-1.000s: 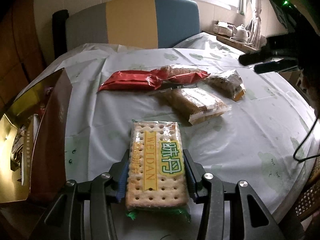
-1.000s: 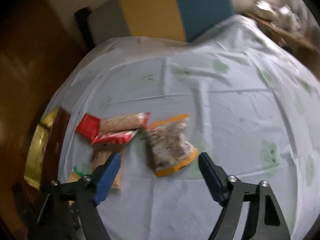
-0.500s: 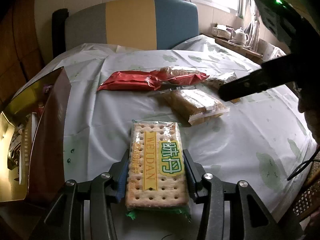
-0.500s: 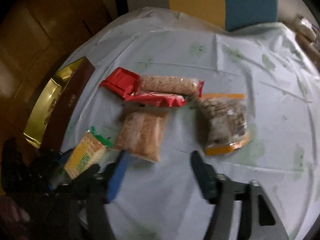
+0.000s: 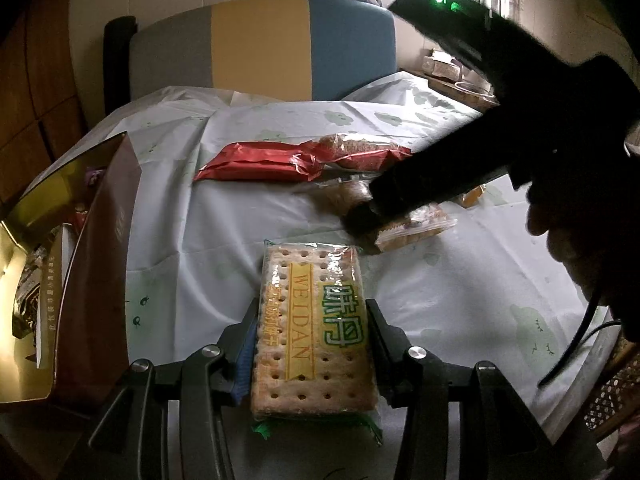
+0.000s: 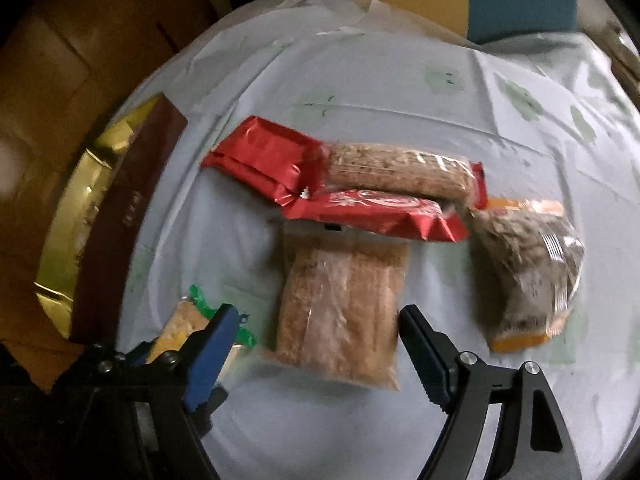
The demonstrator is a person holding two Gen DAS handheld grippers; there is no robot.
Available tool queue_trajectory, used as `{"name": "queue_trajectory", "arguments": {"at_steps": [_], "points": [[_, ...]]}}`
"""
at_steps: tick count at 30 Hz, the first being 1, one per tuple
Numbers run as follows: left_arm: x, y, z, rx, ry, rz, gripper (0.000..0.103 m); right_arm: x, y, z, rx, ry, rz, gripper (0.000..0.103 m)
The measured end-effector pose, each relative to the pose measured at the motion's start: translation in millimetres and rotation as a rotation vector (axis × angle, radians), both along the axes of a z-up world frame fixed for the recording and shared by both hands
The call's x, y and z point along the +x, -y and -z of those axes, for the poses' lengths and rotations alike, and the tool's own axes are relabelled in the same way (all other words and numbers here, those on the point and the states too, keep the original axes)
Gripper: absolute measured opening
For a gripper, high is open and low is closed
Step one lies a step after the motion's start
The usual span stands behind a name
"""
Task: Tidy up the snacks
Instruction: 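Grasp the clear bag of brown biscuits with the right gripper while the left gripper holds the cracker pack, then carry the cracker pack into the gold box and open the left gripper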
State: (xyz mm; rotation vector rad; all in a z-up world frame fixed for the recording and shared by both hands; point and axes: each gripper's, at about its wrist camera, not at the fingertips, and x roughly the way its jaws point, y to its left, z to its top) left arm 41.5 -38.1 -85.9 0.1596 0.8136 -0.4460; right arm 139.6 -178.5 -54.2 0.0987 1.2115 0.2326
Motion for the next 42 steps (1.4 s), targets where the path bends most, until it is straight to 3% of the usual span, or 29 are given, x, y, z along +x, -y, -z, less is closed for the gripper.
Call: {"name": "queue_trajectory", "arguments": {"at_steps": [1,2,6,11,23,27,35,42], "points": [[-0.1,-0.1,-0.1,-0.001,0.0,0.0,0.047,0.4,-2.3,2.5,-0.026,-0.002,-0.011,0.063],[0.1,-0.1,-0.2,-0.003,-0.001,0.0,0.048,-0.4,-3.1,4.8,-0.069,-0.006,-0.015,0.061],[-0.7,0.0,0.1,-0.006,0.002,-0.001,0.048,-20.4,1.3,2.0,-0.123,-0.017,-0.064,0.061],[-1.1,0.6,0.6,-0.005,0.005,-0.003,0.048,-55.2,20.0,7.9,-0.122,-0.036,-0.046,0.062],[1.2,2.8,-0.7,0.014,-0.004,-0.006,0.048,-79.7,21.2,14.3,-0.1,0.069,0.011,0.066],[7.0,2.5,-5.4,0.022,-0.055,-0.009,0.048,-92.5,22.7,14.7,-0.111,0.095,0.01,0.066],[5.2,-5.9,-21.1,-0.077,-0.147,0.011,0.047,-102.9,21.9,13.4,-0.117,0.121,0.01,0.066],[13.3,-48.3,-72.4,-0.267,-0.132,-0.049,0.047,-106.4,20.8,12.6,-0.12,0.136,0.015,0.066]]}}
